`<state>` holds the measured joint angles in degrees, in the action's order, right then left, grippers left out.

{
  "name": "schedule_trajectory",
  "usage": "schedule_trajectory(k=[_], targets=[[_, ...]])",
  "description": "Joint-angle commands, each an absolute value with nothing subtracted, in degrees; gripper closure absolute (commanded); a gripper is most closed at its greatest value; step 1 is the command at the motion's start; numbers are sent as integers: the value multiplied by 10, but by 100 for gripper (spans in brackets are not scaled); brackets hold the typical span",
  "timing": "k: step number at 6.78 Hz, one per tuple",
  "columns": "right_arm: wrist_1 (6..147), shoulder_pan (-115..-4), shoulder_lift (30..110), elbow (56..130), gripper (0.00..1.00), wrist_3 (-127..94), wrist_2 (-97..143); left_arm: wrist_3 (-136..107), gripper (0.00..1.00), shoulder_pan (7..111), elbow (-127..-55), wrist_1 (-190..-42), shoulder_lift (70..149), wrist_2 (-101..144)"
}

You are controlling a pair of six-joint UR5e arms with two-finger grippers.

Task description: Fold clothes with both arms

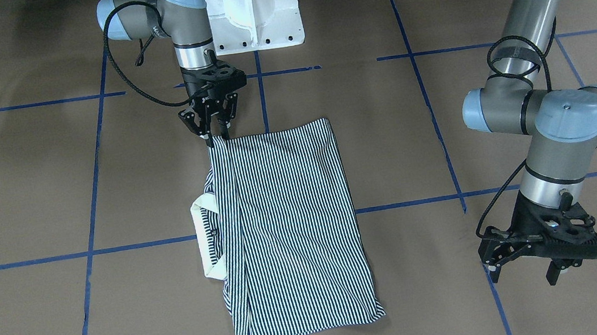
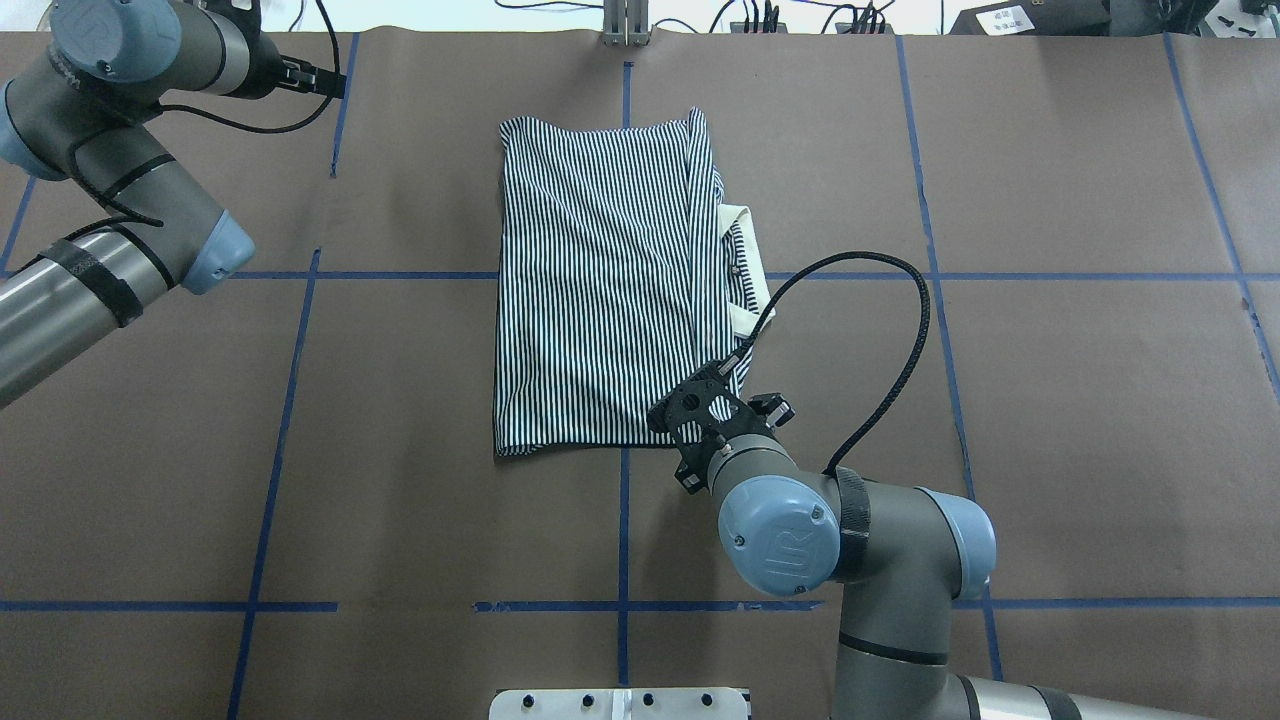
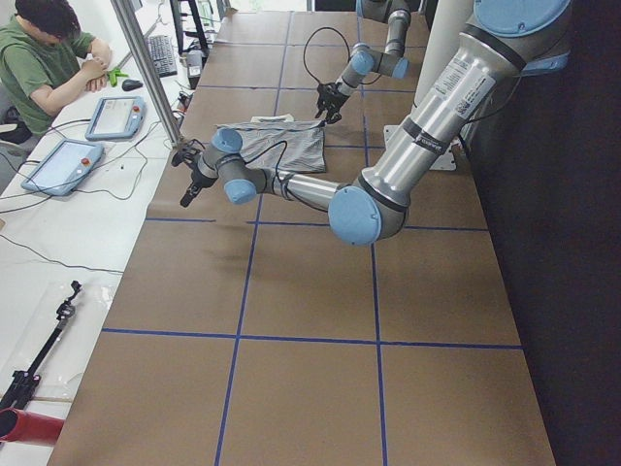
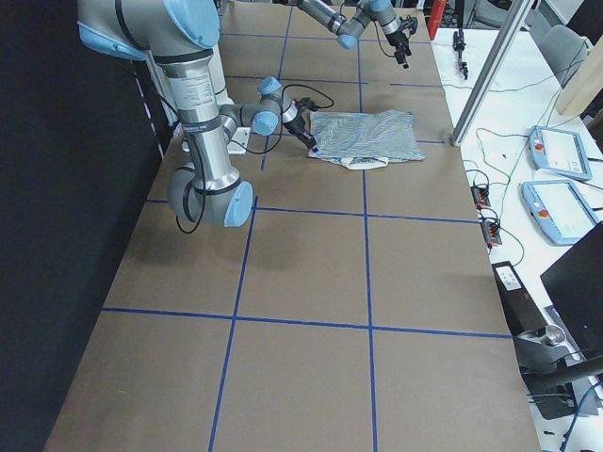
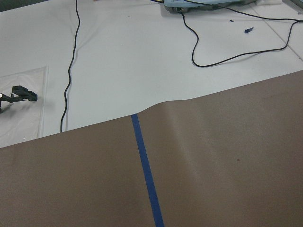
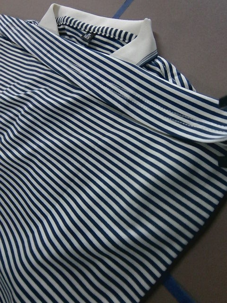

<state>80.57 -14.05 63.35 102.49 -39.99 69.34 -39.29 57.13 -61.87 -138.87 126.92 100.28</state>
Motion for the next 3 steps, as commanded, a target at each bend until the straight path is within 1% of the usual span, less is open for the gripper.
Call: schedule_trajectory(k=[1, 2, 3], targets=[[805, -143, 633, 1027, 80, -391, 692, -393, 0, 571, -619, -1388, 1268, 1003], [804, -146, 633, 1028, 87, -391, 692, -393, 0, 571, -619, -1388, 1268, 1003], [803, -149, 634, 1030, 100, -391, 692, -393, 0, 571, -619, -1388, 1268, 1003]])
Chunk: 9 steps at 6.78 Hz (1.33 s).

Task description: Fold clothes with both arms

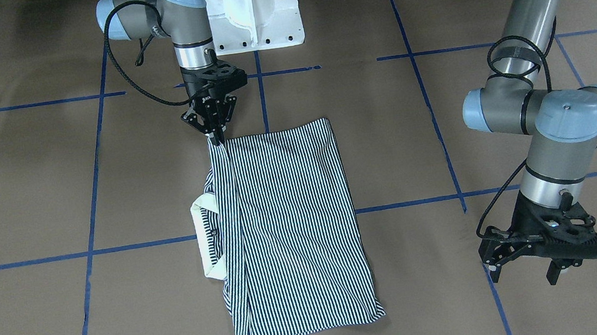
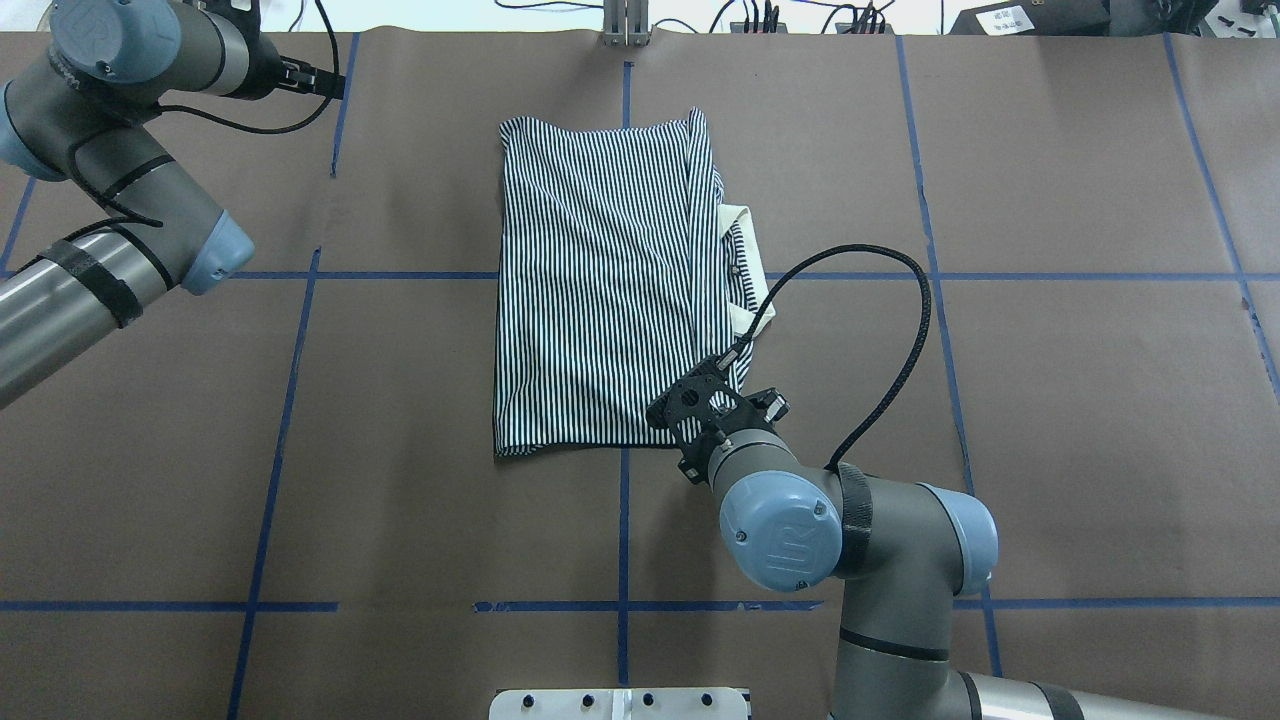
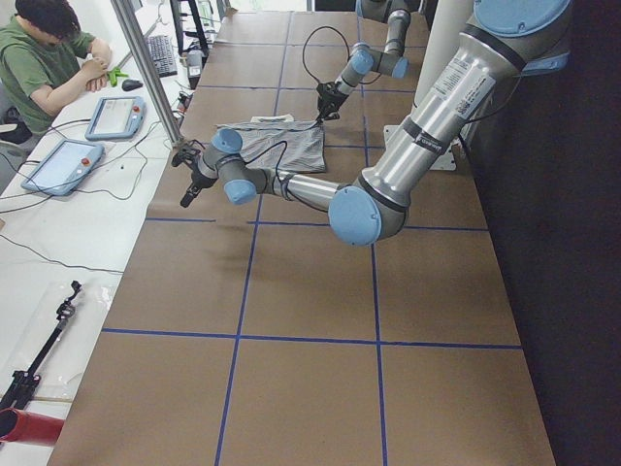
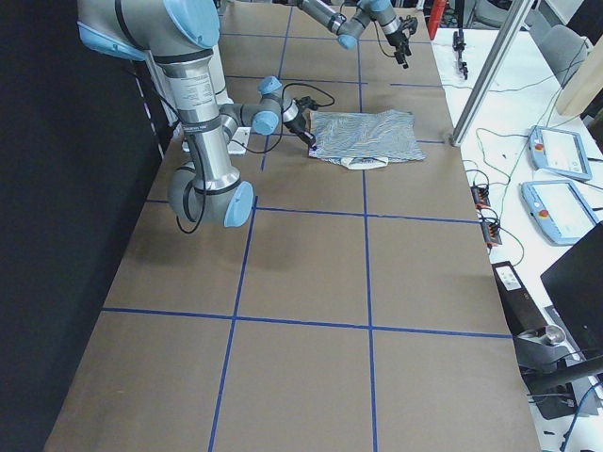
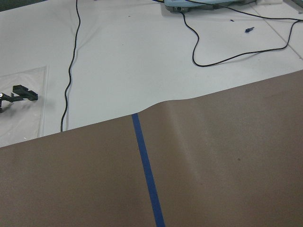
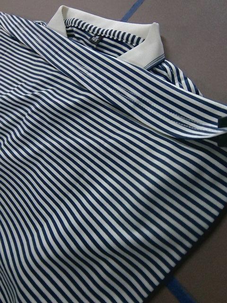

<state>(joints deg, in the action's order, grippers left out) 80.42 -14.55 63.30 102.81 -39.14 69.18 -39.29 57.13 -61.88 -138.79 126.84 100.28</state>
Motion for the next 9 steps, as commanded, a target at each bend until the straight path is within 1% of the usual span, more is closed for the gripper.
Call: schedule_trajectory(k=[1, 2, 3, 4, 5, 6, 7, 8, 9], targets=[[796, -153, 639, 1030, 100, -392, 693, -393, 0, 570, -619, -1389, 1269, 1003], [795, -154, 669, 1049, 100, -397, 693, -393, 0, 570, -619, -1389, 1269, 1003], [795, -154, 727, 1099, 100, -402, 692, -394, 0, 569, -619, -1389, 1269, 1003], [785, -152, 769, 1115, 100, -423, 692, -394, 0, 569, -619, -1389, 1269, 1003], [779, -138, 785, 1110, 99, -472, 692, -394, 0, 569, -619, -1390, 1269, 1003], [779, -121, 781, 1102, 25, -507, 692, -394, 0, 569, -619, -1390, 1269, 1003], [778, -114, 773, 1094, 0, -565, 693, -394, 0, 568, -619, -1390, 1269, 1003], [778, -126, 754, 1106, 0, -566, 699, -394, 0, 568, -620, -1390, 1269, 1003], [782, -171, 722, 1106, 0, -551, 741, -393, 0, 568, -621, -1390, 1269, 1003]])
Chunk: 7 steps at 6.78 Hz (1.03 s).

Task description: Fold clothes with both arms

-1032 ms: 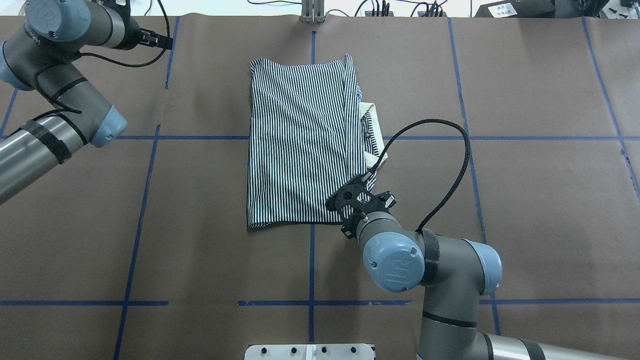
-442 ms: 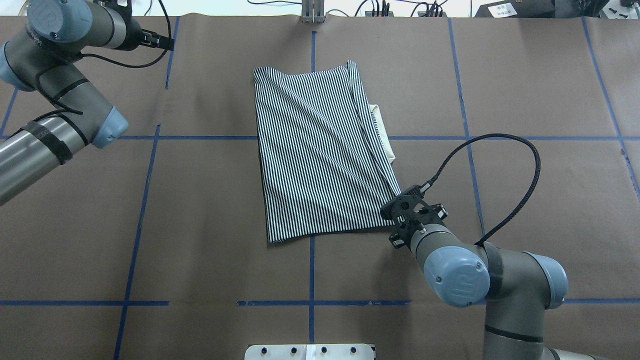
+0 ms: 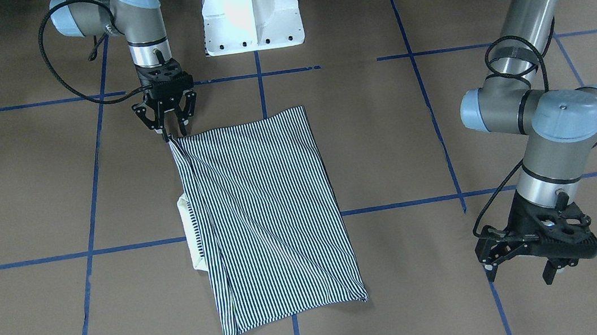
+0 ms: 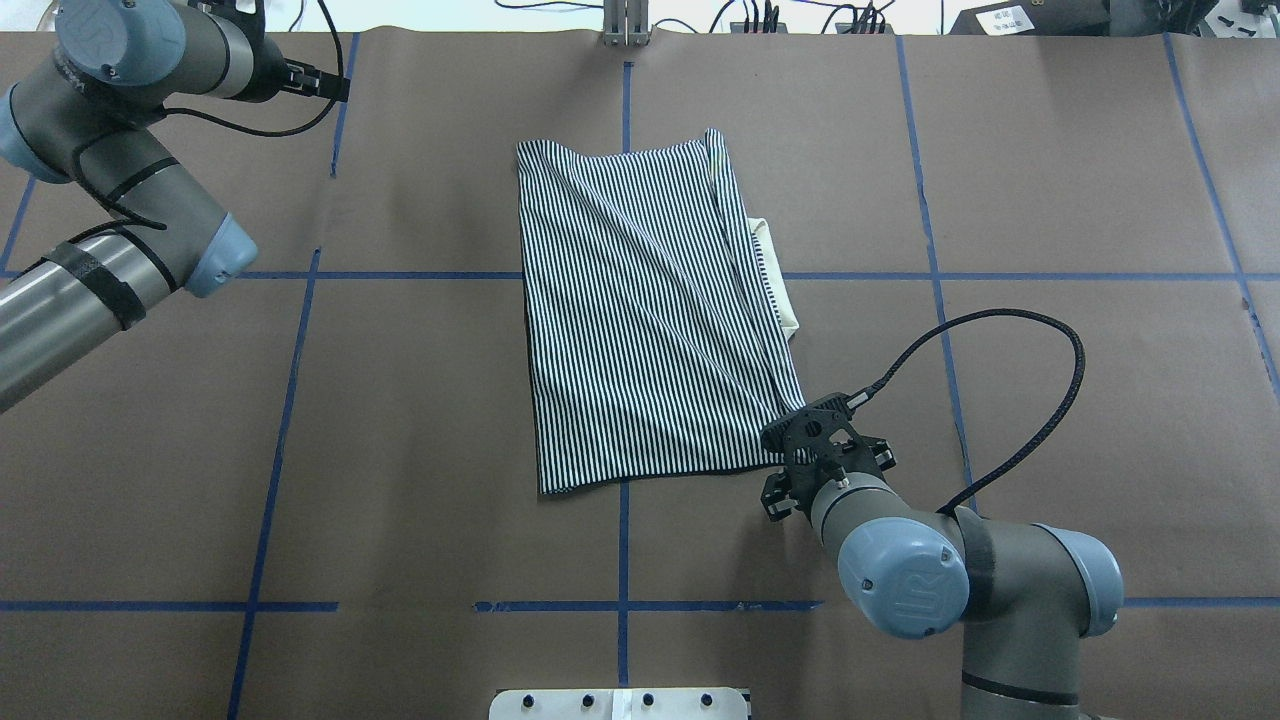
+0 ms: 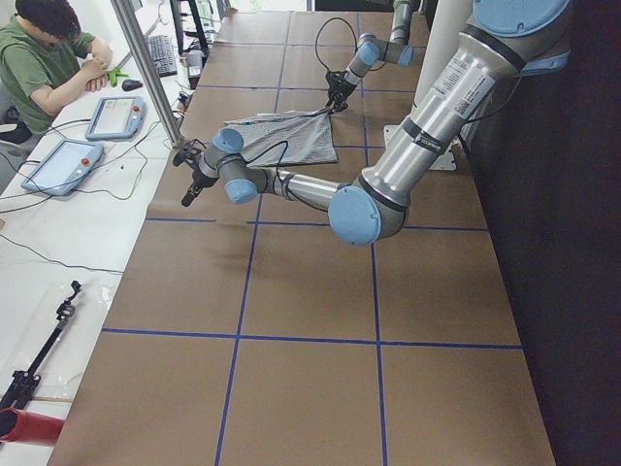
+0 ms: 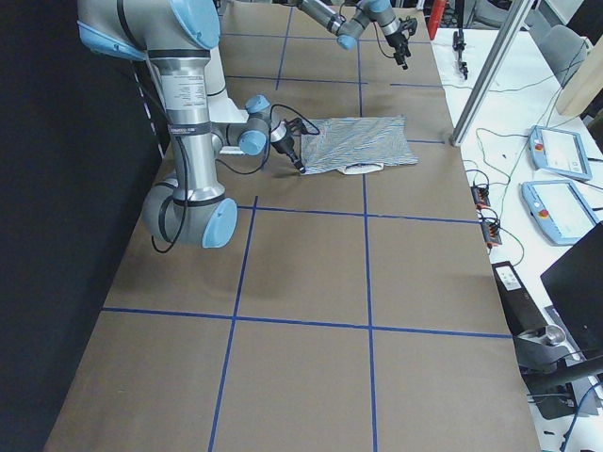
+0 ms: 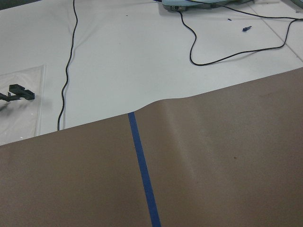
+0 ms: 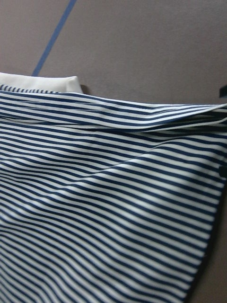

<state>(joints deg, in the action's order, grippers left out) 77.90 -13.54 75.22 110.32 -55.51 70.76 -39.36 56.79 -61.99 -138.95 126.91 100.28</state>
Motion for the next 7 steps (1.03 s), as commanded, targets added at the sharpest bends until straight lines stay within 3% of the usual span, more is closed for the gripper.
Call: schedule_trajectory(k=[1, 3, 5, 7], targets=[[788, -219, 692, 1099, 0, -527, 793, -393, 0, 568, -633, -1384, 1269, 1005], [863, -279, 602, 1038, 0, -511, 834, -417, 0, 568, -672, -1380, 1256, 1071], [883, -291, 572, 977, 0, -509, 840, -451, 0, 567, -771, -1290, 1238, 1110], [885, -291, 571, 953, 0, -483, 840, -465, 0, 562, -792, -1262, 1237, 1116]])
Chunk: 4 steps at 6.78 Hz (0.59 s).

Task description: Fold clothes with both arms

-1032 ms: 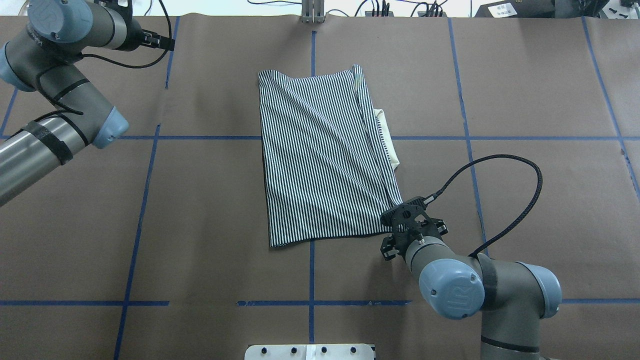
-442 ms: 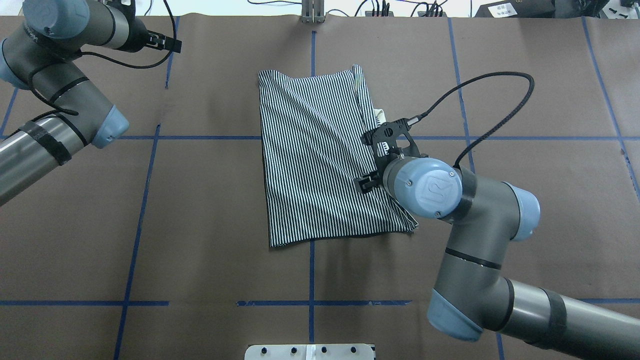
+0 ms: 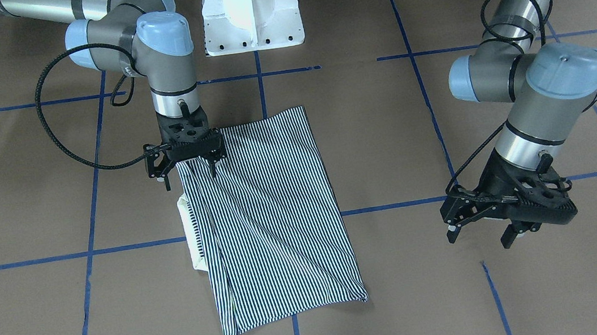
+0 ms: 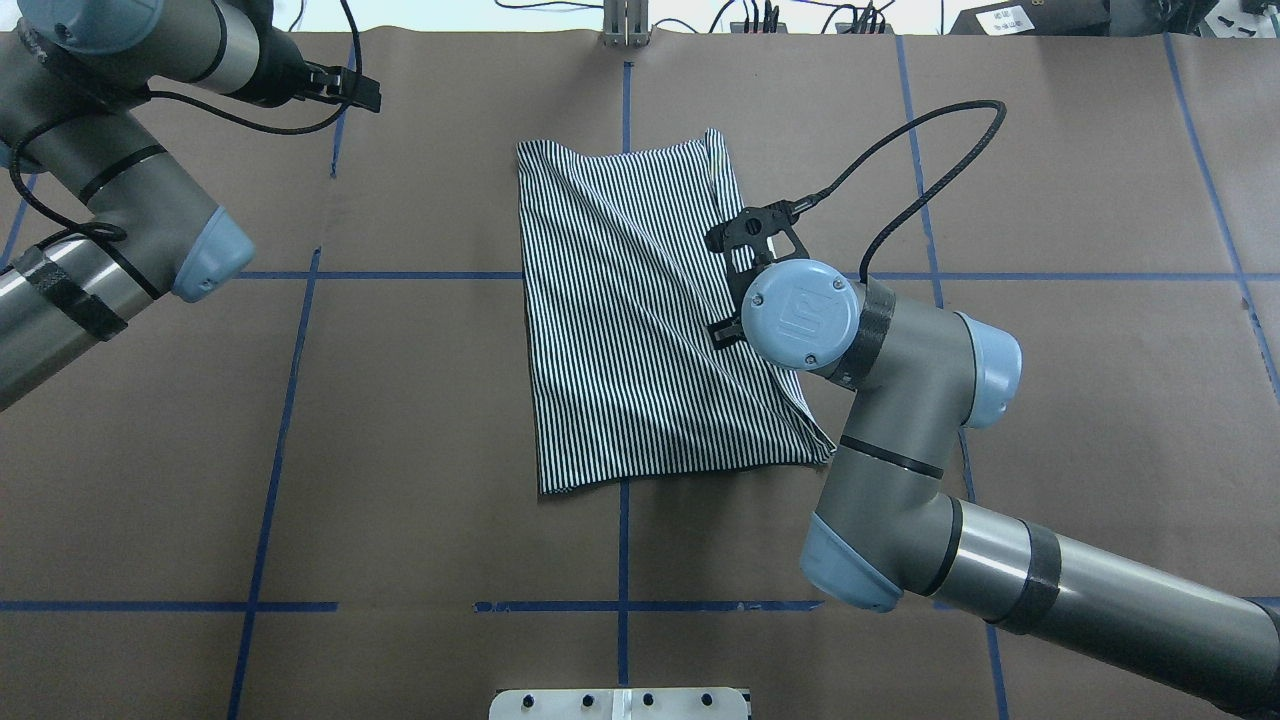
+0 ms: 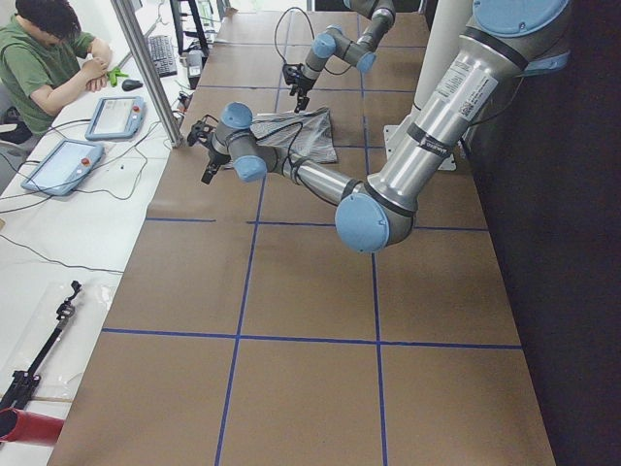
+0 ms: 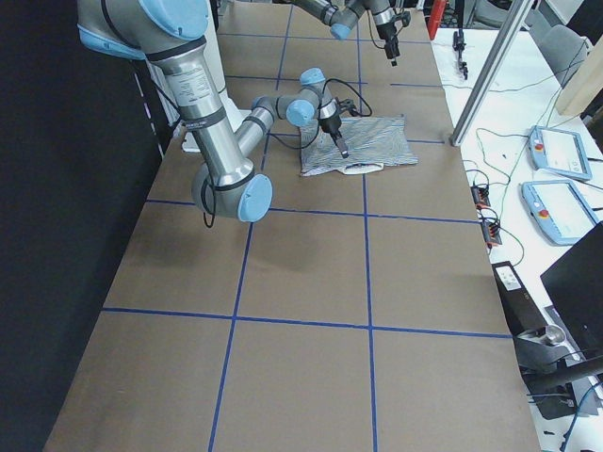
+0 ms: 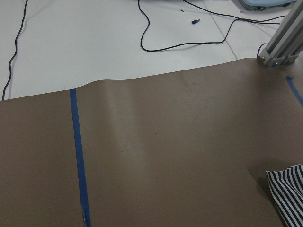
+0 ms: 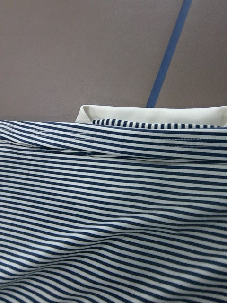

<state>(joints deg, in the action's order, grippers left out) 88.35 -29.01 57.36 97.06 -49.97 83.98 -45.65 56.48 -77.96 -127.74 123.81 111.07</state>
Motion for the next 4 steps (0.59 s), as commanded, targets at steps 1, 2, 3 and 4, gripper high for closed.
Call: schedule_trajectory(k=[1, 2, 3, 4], targets=[[886, -291, 571, 947, 0, -471, 840, -466, 0, 559, -792, -1262, 1236, 1118], [892, -291, 573, 945, 0, -442, 840, -468, 0, 558, -791, -1262, 1236, 1118], [908, -291, 572, 943, 0, -438, 841, -469, 0, 558, -790, -1262, 1235, 1118], [911, -290, 572, 943, 0, -438, 857, -470, 0, 558, -789, -1262, 1235, 1118]])
